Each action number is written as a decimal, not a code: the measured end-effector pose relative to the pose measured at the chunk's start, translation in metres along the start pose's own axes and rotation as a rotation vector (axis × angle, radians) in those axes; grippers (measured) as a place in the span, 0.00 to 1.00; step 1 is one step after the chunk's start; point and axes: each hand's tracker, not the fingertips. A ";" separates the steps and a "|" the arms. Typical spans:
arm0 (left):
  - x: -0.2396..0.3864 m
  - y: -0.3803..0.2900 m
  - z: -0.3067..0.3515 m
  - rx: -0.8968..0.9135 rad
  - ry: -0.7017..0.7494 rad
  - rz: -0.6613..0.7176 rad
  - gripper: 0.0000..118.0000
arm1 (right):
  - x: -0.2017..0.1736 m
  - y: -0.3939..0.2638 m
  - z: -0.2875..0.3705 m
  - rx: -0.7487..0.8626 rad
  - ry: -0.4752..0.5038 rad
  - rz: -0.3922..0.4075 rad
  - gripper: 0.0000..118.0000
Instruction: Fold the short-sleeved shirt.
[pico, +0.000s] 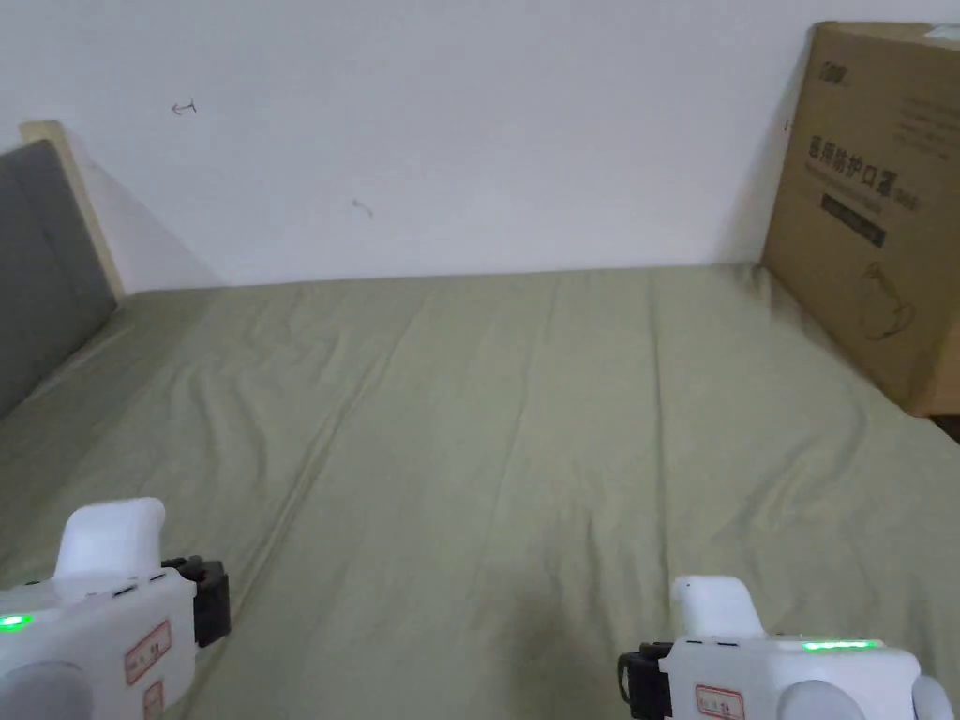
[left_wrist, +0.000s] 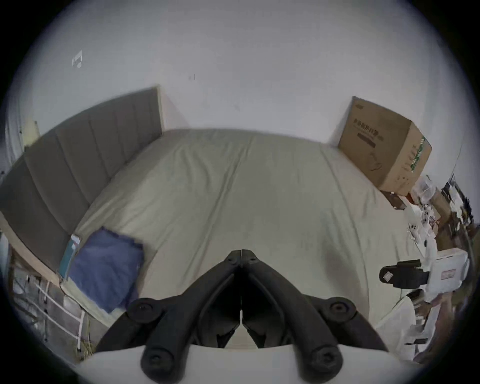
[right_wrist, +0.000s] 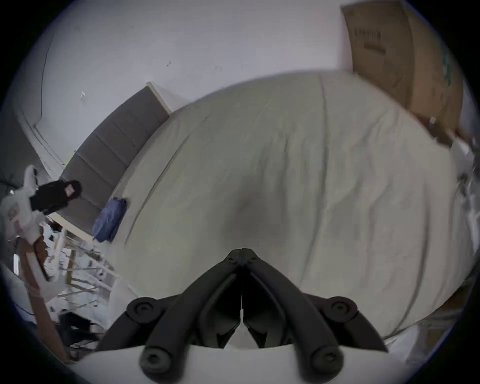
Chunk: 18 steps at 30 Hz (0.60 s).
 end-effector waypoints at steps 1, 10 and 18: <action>0.013 0.005 0.008 0.033 -0.006 -0.029 0.00 | -0.005 0.007 0.011 0.061 -0.032 0.026 0.00; 0.080 0.026 0.070 0.419 -0.022 -0.065 0.00 | -0.054 0.050 0.099 0.604 -0.264 0.129 0.00; 0.095 0.023 0.084 0.512 -0.010 -0.051 0.00 | -0.075 0.040 0.122 0.766 -0.361 0.190 0.24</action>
